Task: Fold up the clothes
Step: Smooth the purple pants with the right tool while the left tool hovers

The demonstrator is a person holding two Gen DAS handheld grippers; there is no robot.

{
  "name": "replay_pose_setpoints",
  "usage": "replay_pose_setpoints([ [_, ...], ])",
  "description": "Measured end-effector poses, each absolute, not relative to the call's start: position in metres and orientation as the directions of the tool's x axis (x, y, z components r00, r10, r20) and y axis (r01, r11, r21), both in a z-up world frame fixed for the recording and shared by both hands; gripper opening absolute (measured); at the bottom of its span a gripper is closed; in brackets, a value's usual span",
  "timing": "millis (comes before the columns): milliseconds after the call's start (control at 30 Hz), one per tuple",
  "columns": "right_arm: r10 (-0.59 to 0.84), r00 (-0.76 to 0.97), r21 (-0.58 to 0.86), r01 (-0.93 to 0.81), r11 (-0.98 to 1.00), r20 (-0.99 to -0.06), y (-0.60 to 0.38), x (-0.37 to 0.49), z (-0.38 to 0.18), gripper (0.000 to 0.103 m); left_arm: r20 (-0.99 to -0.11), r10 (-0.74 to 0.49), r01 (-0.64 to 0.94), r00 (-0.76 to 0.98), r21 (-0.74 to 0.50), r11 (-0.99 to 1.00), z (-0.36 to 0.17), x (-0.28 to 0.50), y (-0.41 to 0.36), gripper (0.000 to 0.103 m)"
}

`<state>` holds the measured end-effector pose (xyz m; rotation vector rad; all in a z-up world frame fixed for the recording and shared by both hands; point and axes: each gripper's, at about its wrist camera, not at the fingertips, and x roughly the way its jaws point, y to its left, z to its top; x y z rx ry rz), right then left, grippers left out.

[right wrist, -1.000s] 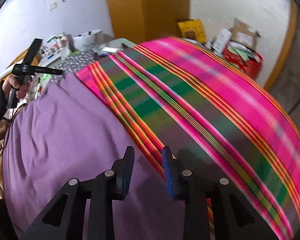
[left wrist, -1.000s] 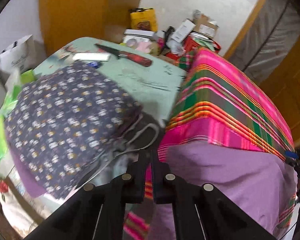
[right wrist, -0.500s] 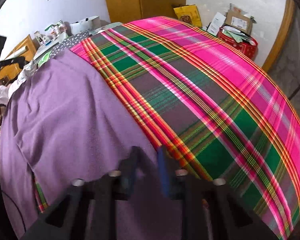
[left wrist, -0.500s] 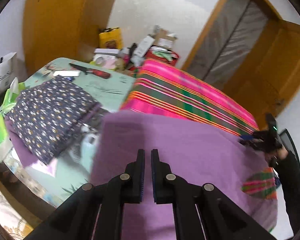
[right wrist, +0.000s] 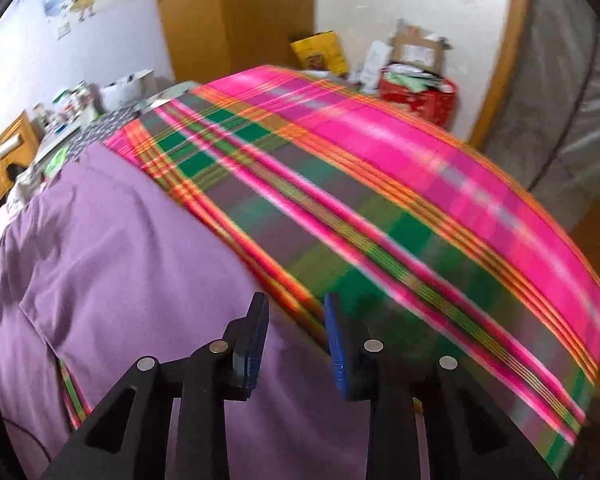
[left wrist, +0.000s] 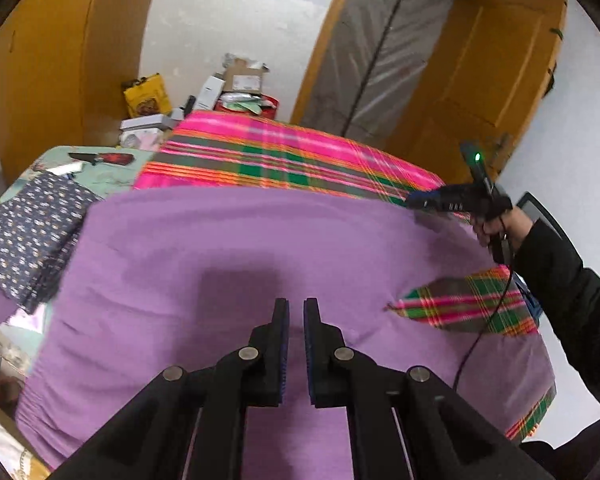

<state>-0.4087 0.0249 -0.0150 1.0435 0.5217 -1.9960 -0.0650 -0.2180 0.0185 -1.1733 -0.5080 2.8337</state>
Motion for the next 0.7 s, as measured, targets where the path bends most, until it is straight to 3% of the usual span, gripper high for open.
replay_pose_setpoints([
  [267,-0.361,-0.374,-0.016,0.713,-0.701,-0.854,0.108,-0.419,-0.032,0.030,-0.699,0.226,0.093,-0.678,-0.387,-0.917,-0.009,-0.064,-0.195,0.007],
  [567,-0.406,-0.339,0.000,0.767,-0.642,-0.849,0.106,-0.426,-0.040,0.036,-0.716,0.210,0.139,-0.665,-0.395,-0.908,-0.016,-0.073,-0.193,0.007],
  [633,-0.423,-0.319,0.025,0.774,-0.633,-0.848,0.108,-0.430,-0.041,0.032,-0.719,0.208,0.144,-0.664,-0.396,-0.907,-0.017,-0.074,-0.191,0.007],
  [700,-0.450,-0.291,0.062,0.782,-0.620,-0.844,0.110,-0.429,-0.040,0.011,-0.720,0.208,0.147,-0.662,-0.397,-0.906,-0.018,-0.074,-0.191,0.007],
])
